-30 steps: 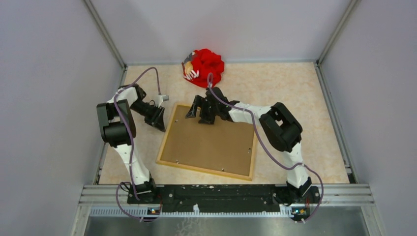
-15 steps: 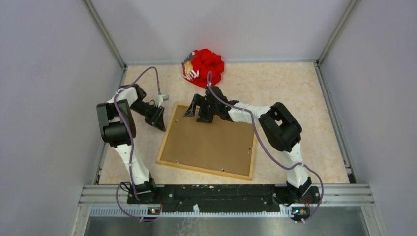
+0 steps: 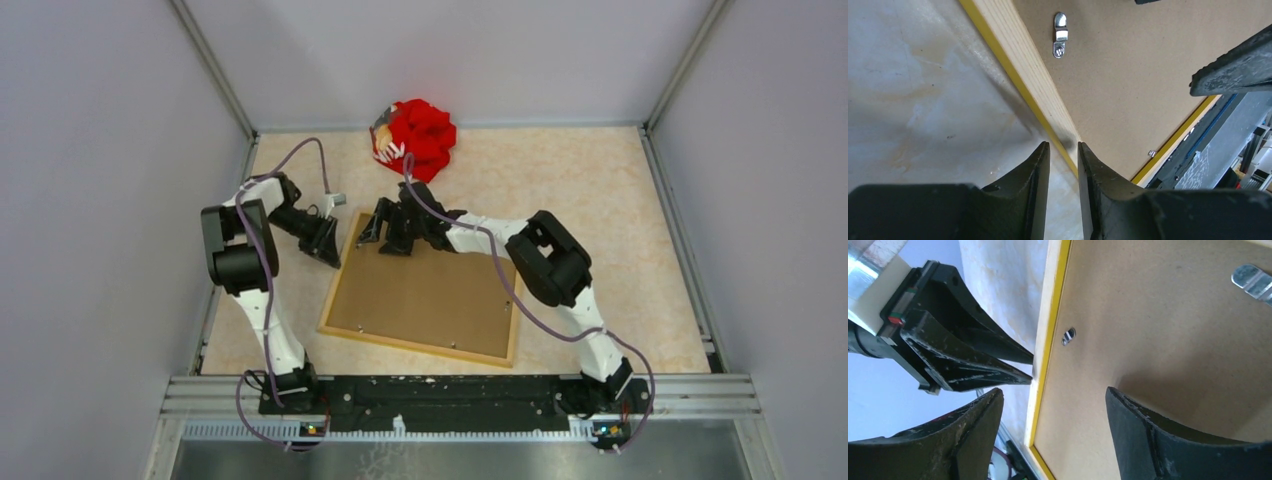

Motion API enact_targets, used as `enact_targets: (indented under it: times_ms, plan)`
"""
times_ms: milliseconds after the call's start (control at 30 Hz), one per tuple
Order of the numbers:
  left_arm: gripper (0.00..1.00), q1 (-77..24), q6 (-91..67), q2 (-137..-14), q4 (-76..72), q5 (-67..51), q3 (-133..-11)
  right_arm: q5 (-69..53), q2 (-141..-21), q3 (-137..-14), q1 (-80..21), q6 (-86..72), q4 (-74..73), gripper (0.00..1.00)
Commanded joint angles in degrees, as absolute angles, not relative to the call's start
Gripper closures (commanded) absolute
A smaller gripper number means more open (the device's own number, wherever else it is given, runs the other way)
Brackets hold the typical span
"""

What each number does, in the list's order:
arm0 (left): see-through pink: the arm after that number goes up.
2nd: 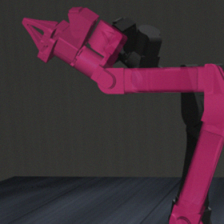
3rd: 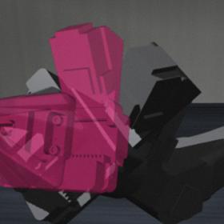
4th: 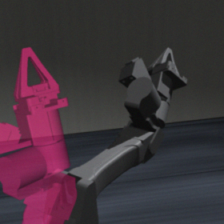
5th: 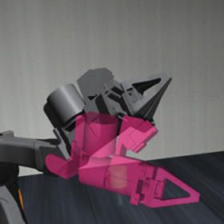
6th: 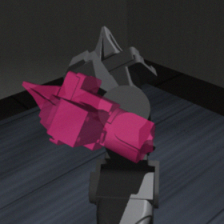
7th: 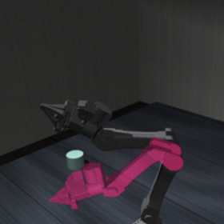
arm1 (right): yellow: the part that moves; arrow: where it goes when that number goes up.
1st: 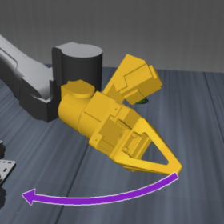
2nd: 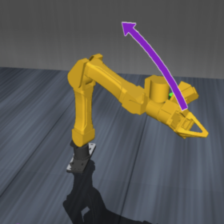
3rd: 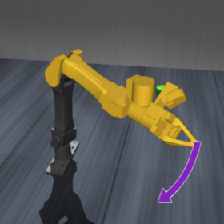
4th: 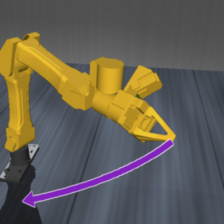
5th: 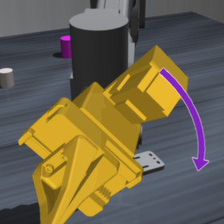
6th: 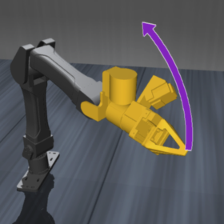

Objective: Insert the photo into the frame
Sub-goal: Install the photo frame at the center of the board.

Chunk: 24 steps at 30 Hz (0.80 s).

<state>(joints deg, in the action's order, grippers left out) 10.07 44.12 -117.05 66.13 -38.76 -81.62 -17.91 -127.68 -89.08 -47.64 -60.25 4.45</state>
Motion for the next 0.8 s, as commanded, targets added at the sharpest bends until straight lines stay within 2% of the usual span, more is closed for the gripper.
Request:
enact_targets:
  times_ms: [0,300,533,767]
  plan:
    - [0.67,9.4,43.3,-118.0,64.3,-40.3,-82.0,-18.1,-130.6,-93.2,-48.2,-62.5,8.2,0.28]
    - [0.74,9.1,43.3,-119.3,62.6,-40.1,-80.5,-18.5,-135.0,-97.5,-48.8,-64.4,8.8,0.33]
    - [0.79,9.1,43.3,-119.8,61.7,-40.0,-79.9,-19.6,-137.8,-100.7,-49.0,-65.8,9.0,0.48]
    - [0.8,9.1,43.6,-119.9,61.5,-39.8,-79.8,-19.4,-138.8,-102.2,-49.1,-65.8,8.0,0.53]
